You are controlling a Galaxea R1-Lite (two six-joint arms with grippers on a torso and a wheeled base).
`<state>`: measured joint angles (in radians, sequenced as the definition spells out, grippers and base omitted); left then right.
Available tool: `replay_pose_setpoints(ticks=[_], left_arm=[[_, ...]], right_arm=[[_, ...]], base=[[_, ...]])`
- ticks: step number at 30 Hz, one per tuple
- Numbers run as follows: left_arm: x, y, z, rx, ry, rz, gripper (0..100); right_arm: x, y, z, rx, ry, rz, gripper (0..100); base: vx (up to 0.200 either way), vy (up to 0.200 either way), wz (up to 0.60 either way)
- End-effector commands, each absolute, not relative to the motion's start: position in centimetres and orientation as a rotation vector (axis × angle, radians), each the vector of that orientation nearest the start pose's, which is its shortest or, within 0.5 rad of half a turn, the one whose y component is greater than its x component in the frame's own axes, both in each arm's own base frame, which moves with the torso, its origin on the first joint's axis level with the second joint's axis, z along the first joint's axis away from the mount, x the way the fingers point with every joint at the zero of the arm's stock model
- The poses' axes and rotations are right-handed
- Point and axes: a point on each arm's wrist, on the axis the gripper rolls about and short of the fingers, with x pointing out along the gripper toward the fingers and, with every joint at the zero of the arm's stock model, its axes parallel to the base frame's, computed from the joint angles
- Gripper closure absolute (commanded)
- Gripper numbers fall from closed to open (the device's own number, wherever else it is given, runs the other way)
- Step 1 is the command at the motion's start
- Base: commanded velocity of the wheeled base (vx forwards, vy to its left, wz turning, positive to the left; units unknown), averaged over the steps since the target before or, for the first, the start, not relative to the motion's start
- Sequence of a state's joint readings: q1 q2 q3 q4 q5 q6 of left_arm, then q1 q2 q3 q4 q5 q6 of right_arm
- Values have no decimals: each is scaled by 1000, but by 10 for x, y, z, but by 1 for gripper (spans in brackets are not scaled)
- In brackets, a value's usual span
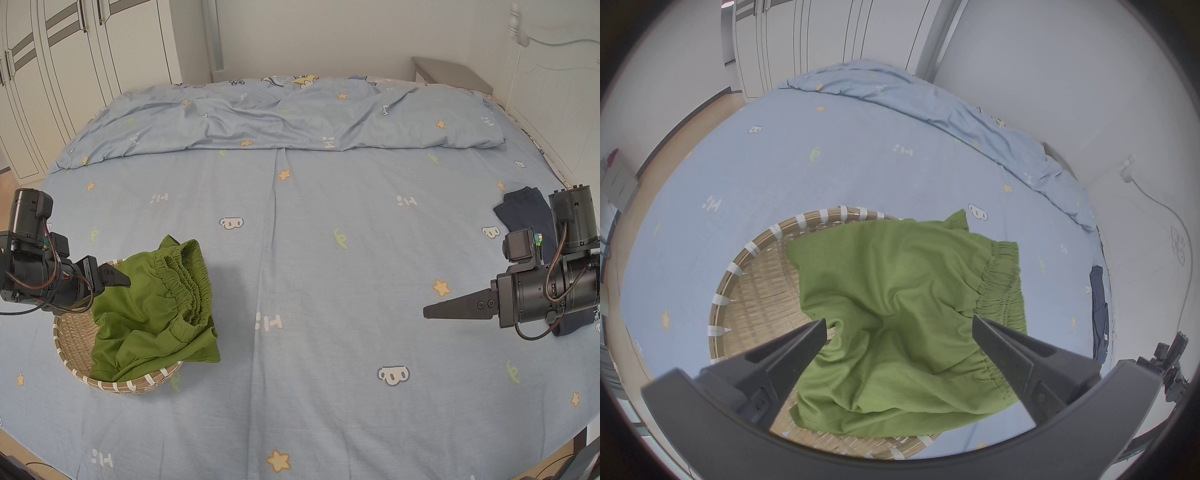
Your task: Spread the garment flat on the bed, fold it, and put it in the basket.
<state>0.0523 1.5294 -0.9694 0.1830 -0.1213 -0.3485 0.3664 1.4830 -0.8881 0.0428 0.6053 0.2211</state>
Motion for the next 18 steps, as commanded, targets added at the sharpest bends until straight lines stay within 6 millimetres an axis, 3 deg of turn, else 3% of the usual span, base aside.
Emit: replay_pose_setpoints(ticks=[1,4,7,10,12,13,14,15,16,18], left_arm=[[235,4,222,-392,665,27,0],[219,-6,235,-380,612,-29,0],[174,-23,261,-396,488,-140,0],[131,-28,266,-373,397,-223,0],[103,-26,263,-318,317,-248,0],[103,-26,263,-318,317,-248,0],[84,-22,250,-235,276,-240,0],[84,-22,250,-235,276,-240,0],[65,-16,233,-135,224,-210,0],[52,-11,217,-54,189,-158,0]], right_arm=[[219,98,206,275,754,864,0],[213,96,212,268,727,870,0],[180,82,228,231,611,863,0],[145,66,234,172,486,840,0],[122,56,231,142,424,818,0],[122,56,231,142,424,818,0],[98,47,225,125,375,797,0],[98,47,225,125,375,797,0],[70,36,215,119,325,771,0],[48,27,203,116,275,750,0]], base=[[0,0,0],[0,0,0],[0,0,0],[0,0,0],[0,0,0],[0,0,0],[0,0,0],[0,0,0],[0,0,0],[0,0,0]])
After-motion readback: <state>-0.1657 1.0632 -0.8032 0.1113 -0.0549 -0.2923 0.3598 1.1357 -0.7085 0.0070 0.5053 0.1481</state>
